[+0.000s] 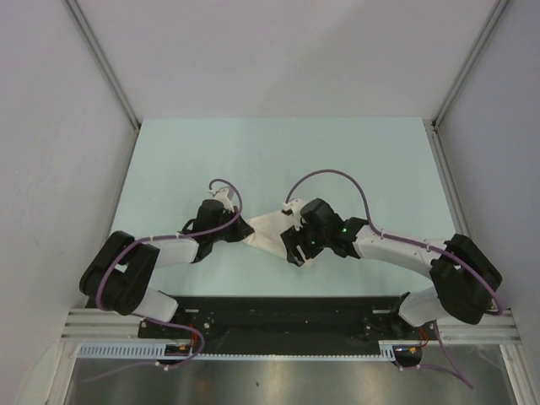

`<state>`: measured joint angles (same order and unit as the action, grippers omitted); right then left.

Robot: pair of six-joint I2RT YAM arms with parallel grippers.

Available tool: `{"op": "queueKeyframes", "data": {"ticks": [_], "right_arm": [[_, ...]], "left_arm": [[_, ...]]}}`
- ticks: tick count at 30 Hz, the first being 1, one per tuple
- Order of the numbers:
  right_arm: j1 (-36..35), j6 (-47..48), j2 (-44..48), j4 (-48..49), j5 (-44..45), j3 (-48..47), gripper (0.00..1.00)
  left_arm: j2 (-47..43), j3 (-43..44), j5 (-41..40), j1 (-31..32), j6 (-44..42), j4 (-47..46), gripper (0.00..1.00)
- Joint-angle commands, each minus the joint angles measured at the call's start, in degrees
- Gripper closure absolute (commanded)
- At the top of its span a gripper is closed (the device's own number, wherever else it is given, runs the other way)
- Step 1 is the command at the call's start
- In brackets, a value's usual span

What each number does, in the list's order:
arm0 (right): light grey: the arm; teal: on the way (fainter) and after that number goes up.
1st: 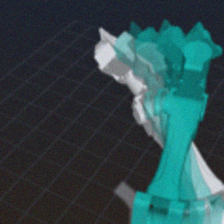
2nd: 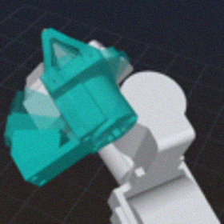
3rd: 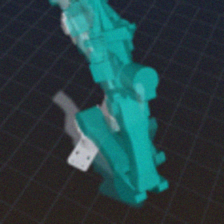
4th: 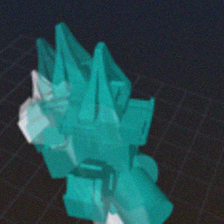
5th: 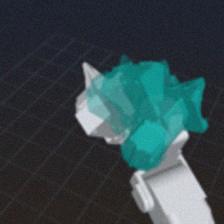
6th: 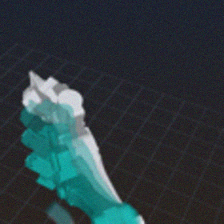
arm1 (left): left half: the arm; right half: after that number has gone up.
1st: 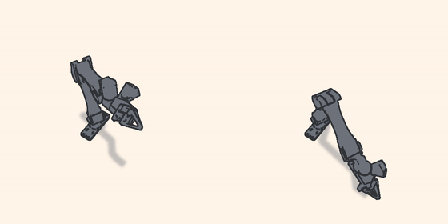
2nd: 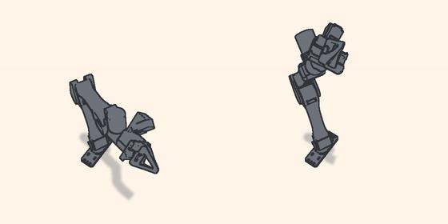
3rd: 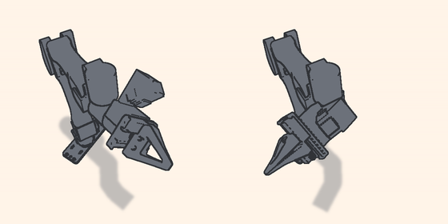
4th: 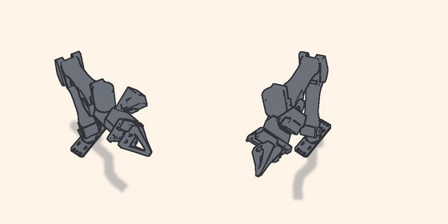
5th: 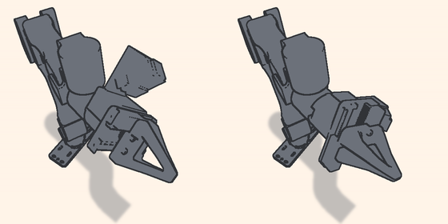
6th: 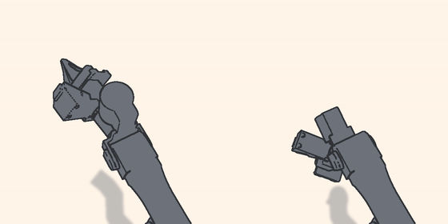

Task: Fold the napkin, place the utensils inside, and roll it up
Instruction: Roll the napkin with the utensil

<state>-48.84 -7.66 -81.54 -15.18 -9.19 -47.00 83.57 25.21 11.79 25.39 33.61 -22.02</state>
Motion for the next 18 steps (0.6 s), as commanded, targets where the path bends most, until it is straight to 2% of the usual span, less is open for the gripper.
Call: {"op": "queueKeyframes", "data": {"ticks": [1, 18], "right_arm": [[-1.5, 0.9, -2.0, 0.8, 6.4, 0.5, 0.27], [-3.1, 0.9, -8.5, 0.7, 9.1, 0.1, 0.29]], "left_arm": [[2.2, -0.1, -1.6, 0.1, -0.4, 4.1, 1.0], [2.5, -0.1, -1.3, -0.3, -0.5, 4.2, 1.0]]}}
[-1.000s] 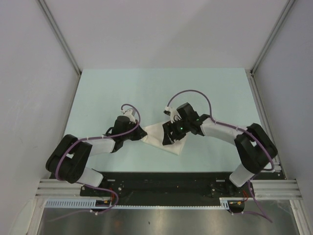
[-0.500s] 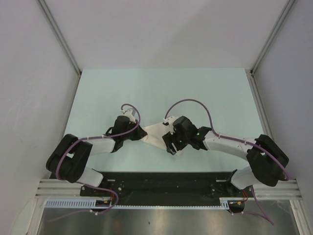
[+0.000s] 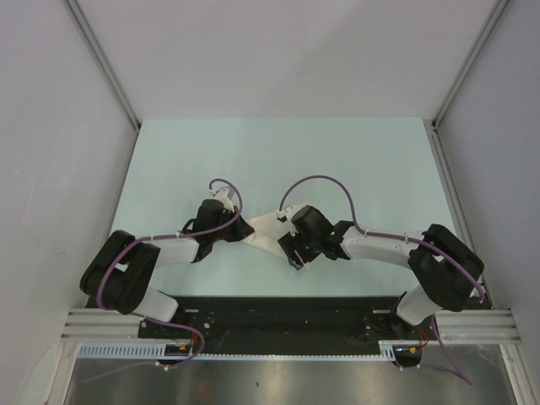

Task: Fold the napkin, place the utensils inside, and roll it up
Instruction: Roll the napkin with the utensil

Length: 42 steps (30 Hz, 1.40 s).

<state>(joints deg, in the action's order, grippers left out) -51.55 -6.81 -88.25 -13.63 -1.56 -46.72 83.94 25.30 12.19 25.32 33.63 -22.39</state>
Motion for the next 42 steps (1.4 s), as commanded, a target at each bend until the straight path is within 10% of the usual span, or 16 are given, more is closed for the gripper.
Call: {"op": "queueKeyframes", "data": {"ticks": [1, 6, 11, 22, 32, 42], "right_arm": [[-0.2, -0.4, -2.7, -1.2, 3.0, -0.5, 0.29], [-0.4, -1.7, -5.0, -3.2, 3.1, -2.1, 0.35], [-0.9, -3.0, -5.4, -6.8, 0.2, -2.9, 0.62], [0.7, -5.3, -8.3, -10.4, -12.7, -3.6, 0.69], [-2.0, -3.7, -0.6, -11.0, -5.0, -8.3, 0.3], [-7.3, 5.7, -3.9, -1.3, 10.2, -11.7, 0.25]], "left_arm": [[2.0, -0.2, -1.6, -0.4, -0.6, 4.6, 1.0], [2.0, -0.1, -1.6, -0.8, -0.7, 4.8, 1.0], [2.5, 0.4, -1.6, -1.1, -0.5, 6.0, 1.0], [6.3, 2.9, -1.1, -2.6, -0.3, 8.8, 1.0], [9.1, 4.8, 0.5, -2.8, -1.5, 10.6, 1.0], [11.2, 6.1, 2.1, -2.9, -1.8, 11.2, 1.0]]}}
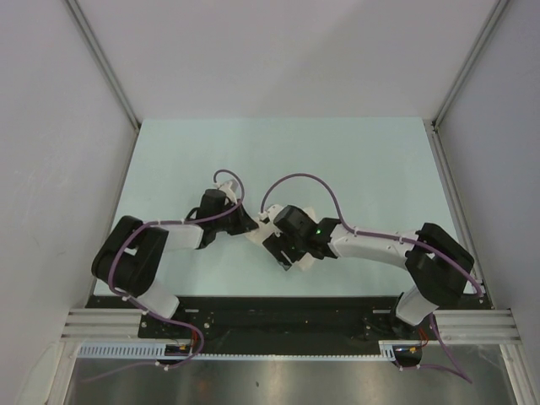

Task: Fold the napkin, place the utensils inside, and roll it up
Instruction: Roll the napkin with the utensil

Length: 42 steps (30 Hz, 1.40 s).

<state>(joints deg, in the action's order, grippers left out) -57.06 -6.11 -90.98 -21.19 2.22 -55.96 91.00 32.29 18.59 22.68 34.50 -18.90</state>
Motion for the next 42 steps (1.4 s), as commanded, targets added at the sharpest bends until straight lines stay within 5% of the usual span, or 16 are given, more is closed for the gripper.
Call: {"op": "queueKeyframes", "data": {"ticks": [1, 14, 20, 21, 25, 28, 32, 42], "right_arm": [[-2.1, 5.4, -1.8, 7.0, 7.3, -2.5, 0.26], [-3.2, 9.4, -11.3, 12.7, 5.9, -4.9, 0.34], [0.5, 6.4, -13.3, 10.8, -1.6, -5.2, 0.58], [1.2, 6.4, -13.3, 10.6, -4.0, -4.9, 0.6], [4.7, 3.1, -13.0, 10.7, -16.3, -3.2, 0.71], [7.0, 1.9, -12.8, 11.7, -25.5, -1.3, 0.74], [9.9, -0.5, -13.3, 13.6, -36.1, 0.9, 0.76], [13.8, -1.4, -17.7, 17.0, -46.3, 1.9, 0.78]], "left_arm": [[4.3, -0.8, -4.3, -0.3, -2.7, 7.8, 1.0], [5.3, 0.1, -3.7, -0.4, -3.4, 8.5, 1.0], [3.3, -0.2, -2.2, -0.5, -3.5, 7.6, 0.98], [2.8, -0.1, -2.1, -0.7, -3.3, 7.6, 0.94], [-2.9, 0.3, -3.2, -1.9, -2.9, 9.7, 0.42], [-8.6, 0.2, -4.7, -3.4, -2.9, 12.2, 0.25], [-15.3, -1.5, -7.2, -4.3, -3.5, 14.8, 0.15], [-17.0, -8.9, -3.5, -4.3, -1.2, 11.1, 0.14]]}}
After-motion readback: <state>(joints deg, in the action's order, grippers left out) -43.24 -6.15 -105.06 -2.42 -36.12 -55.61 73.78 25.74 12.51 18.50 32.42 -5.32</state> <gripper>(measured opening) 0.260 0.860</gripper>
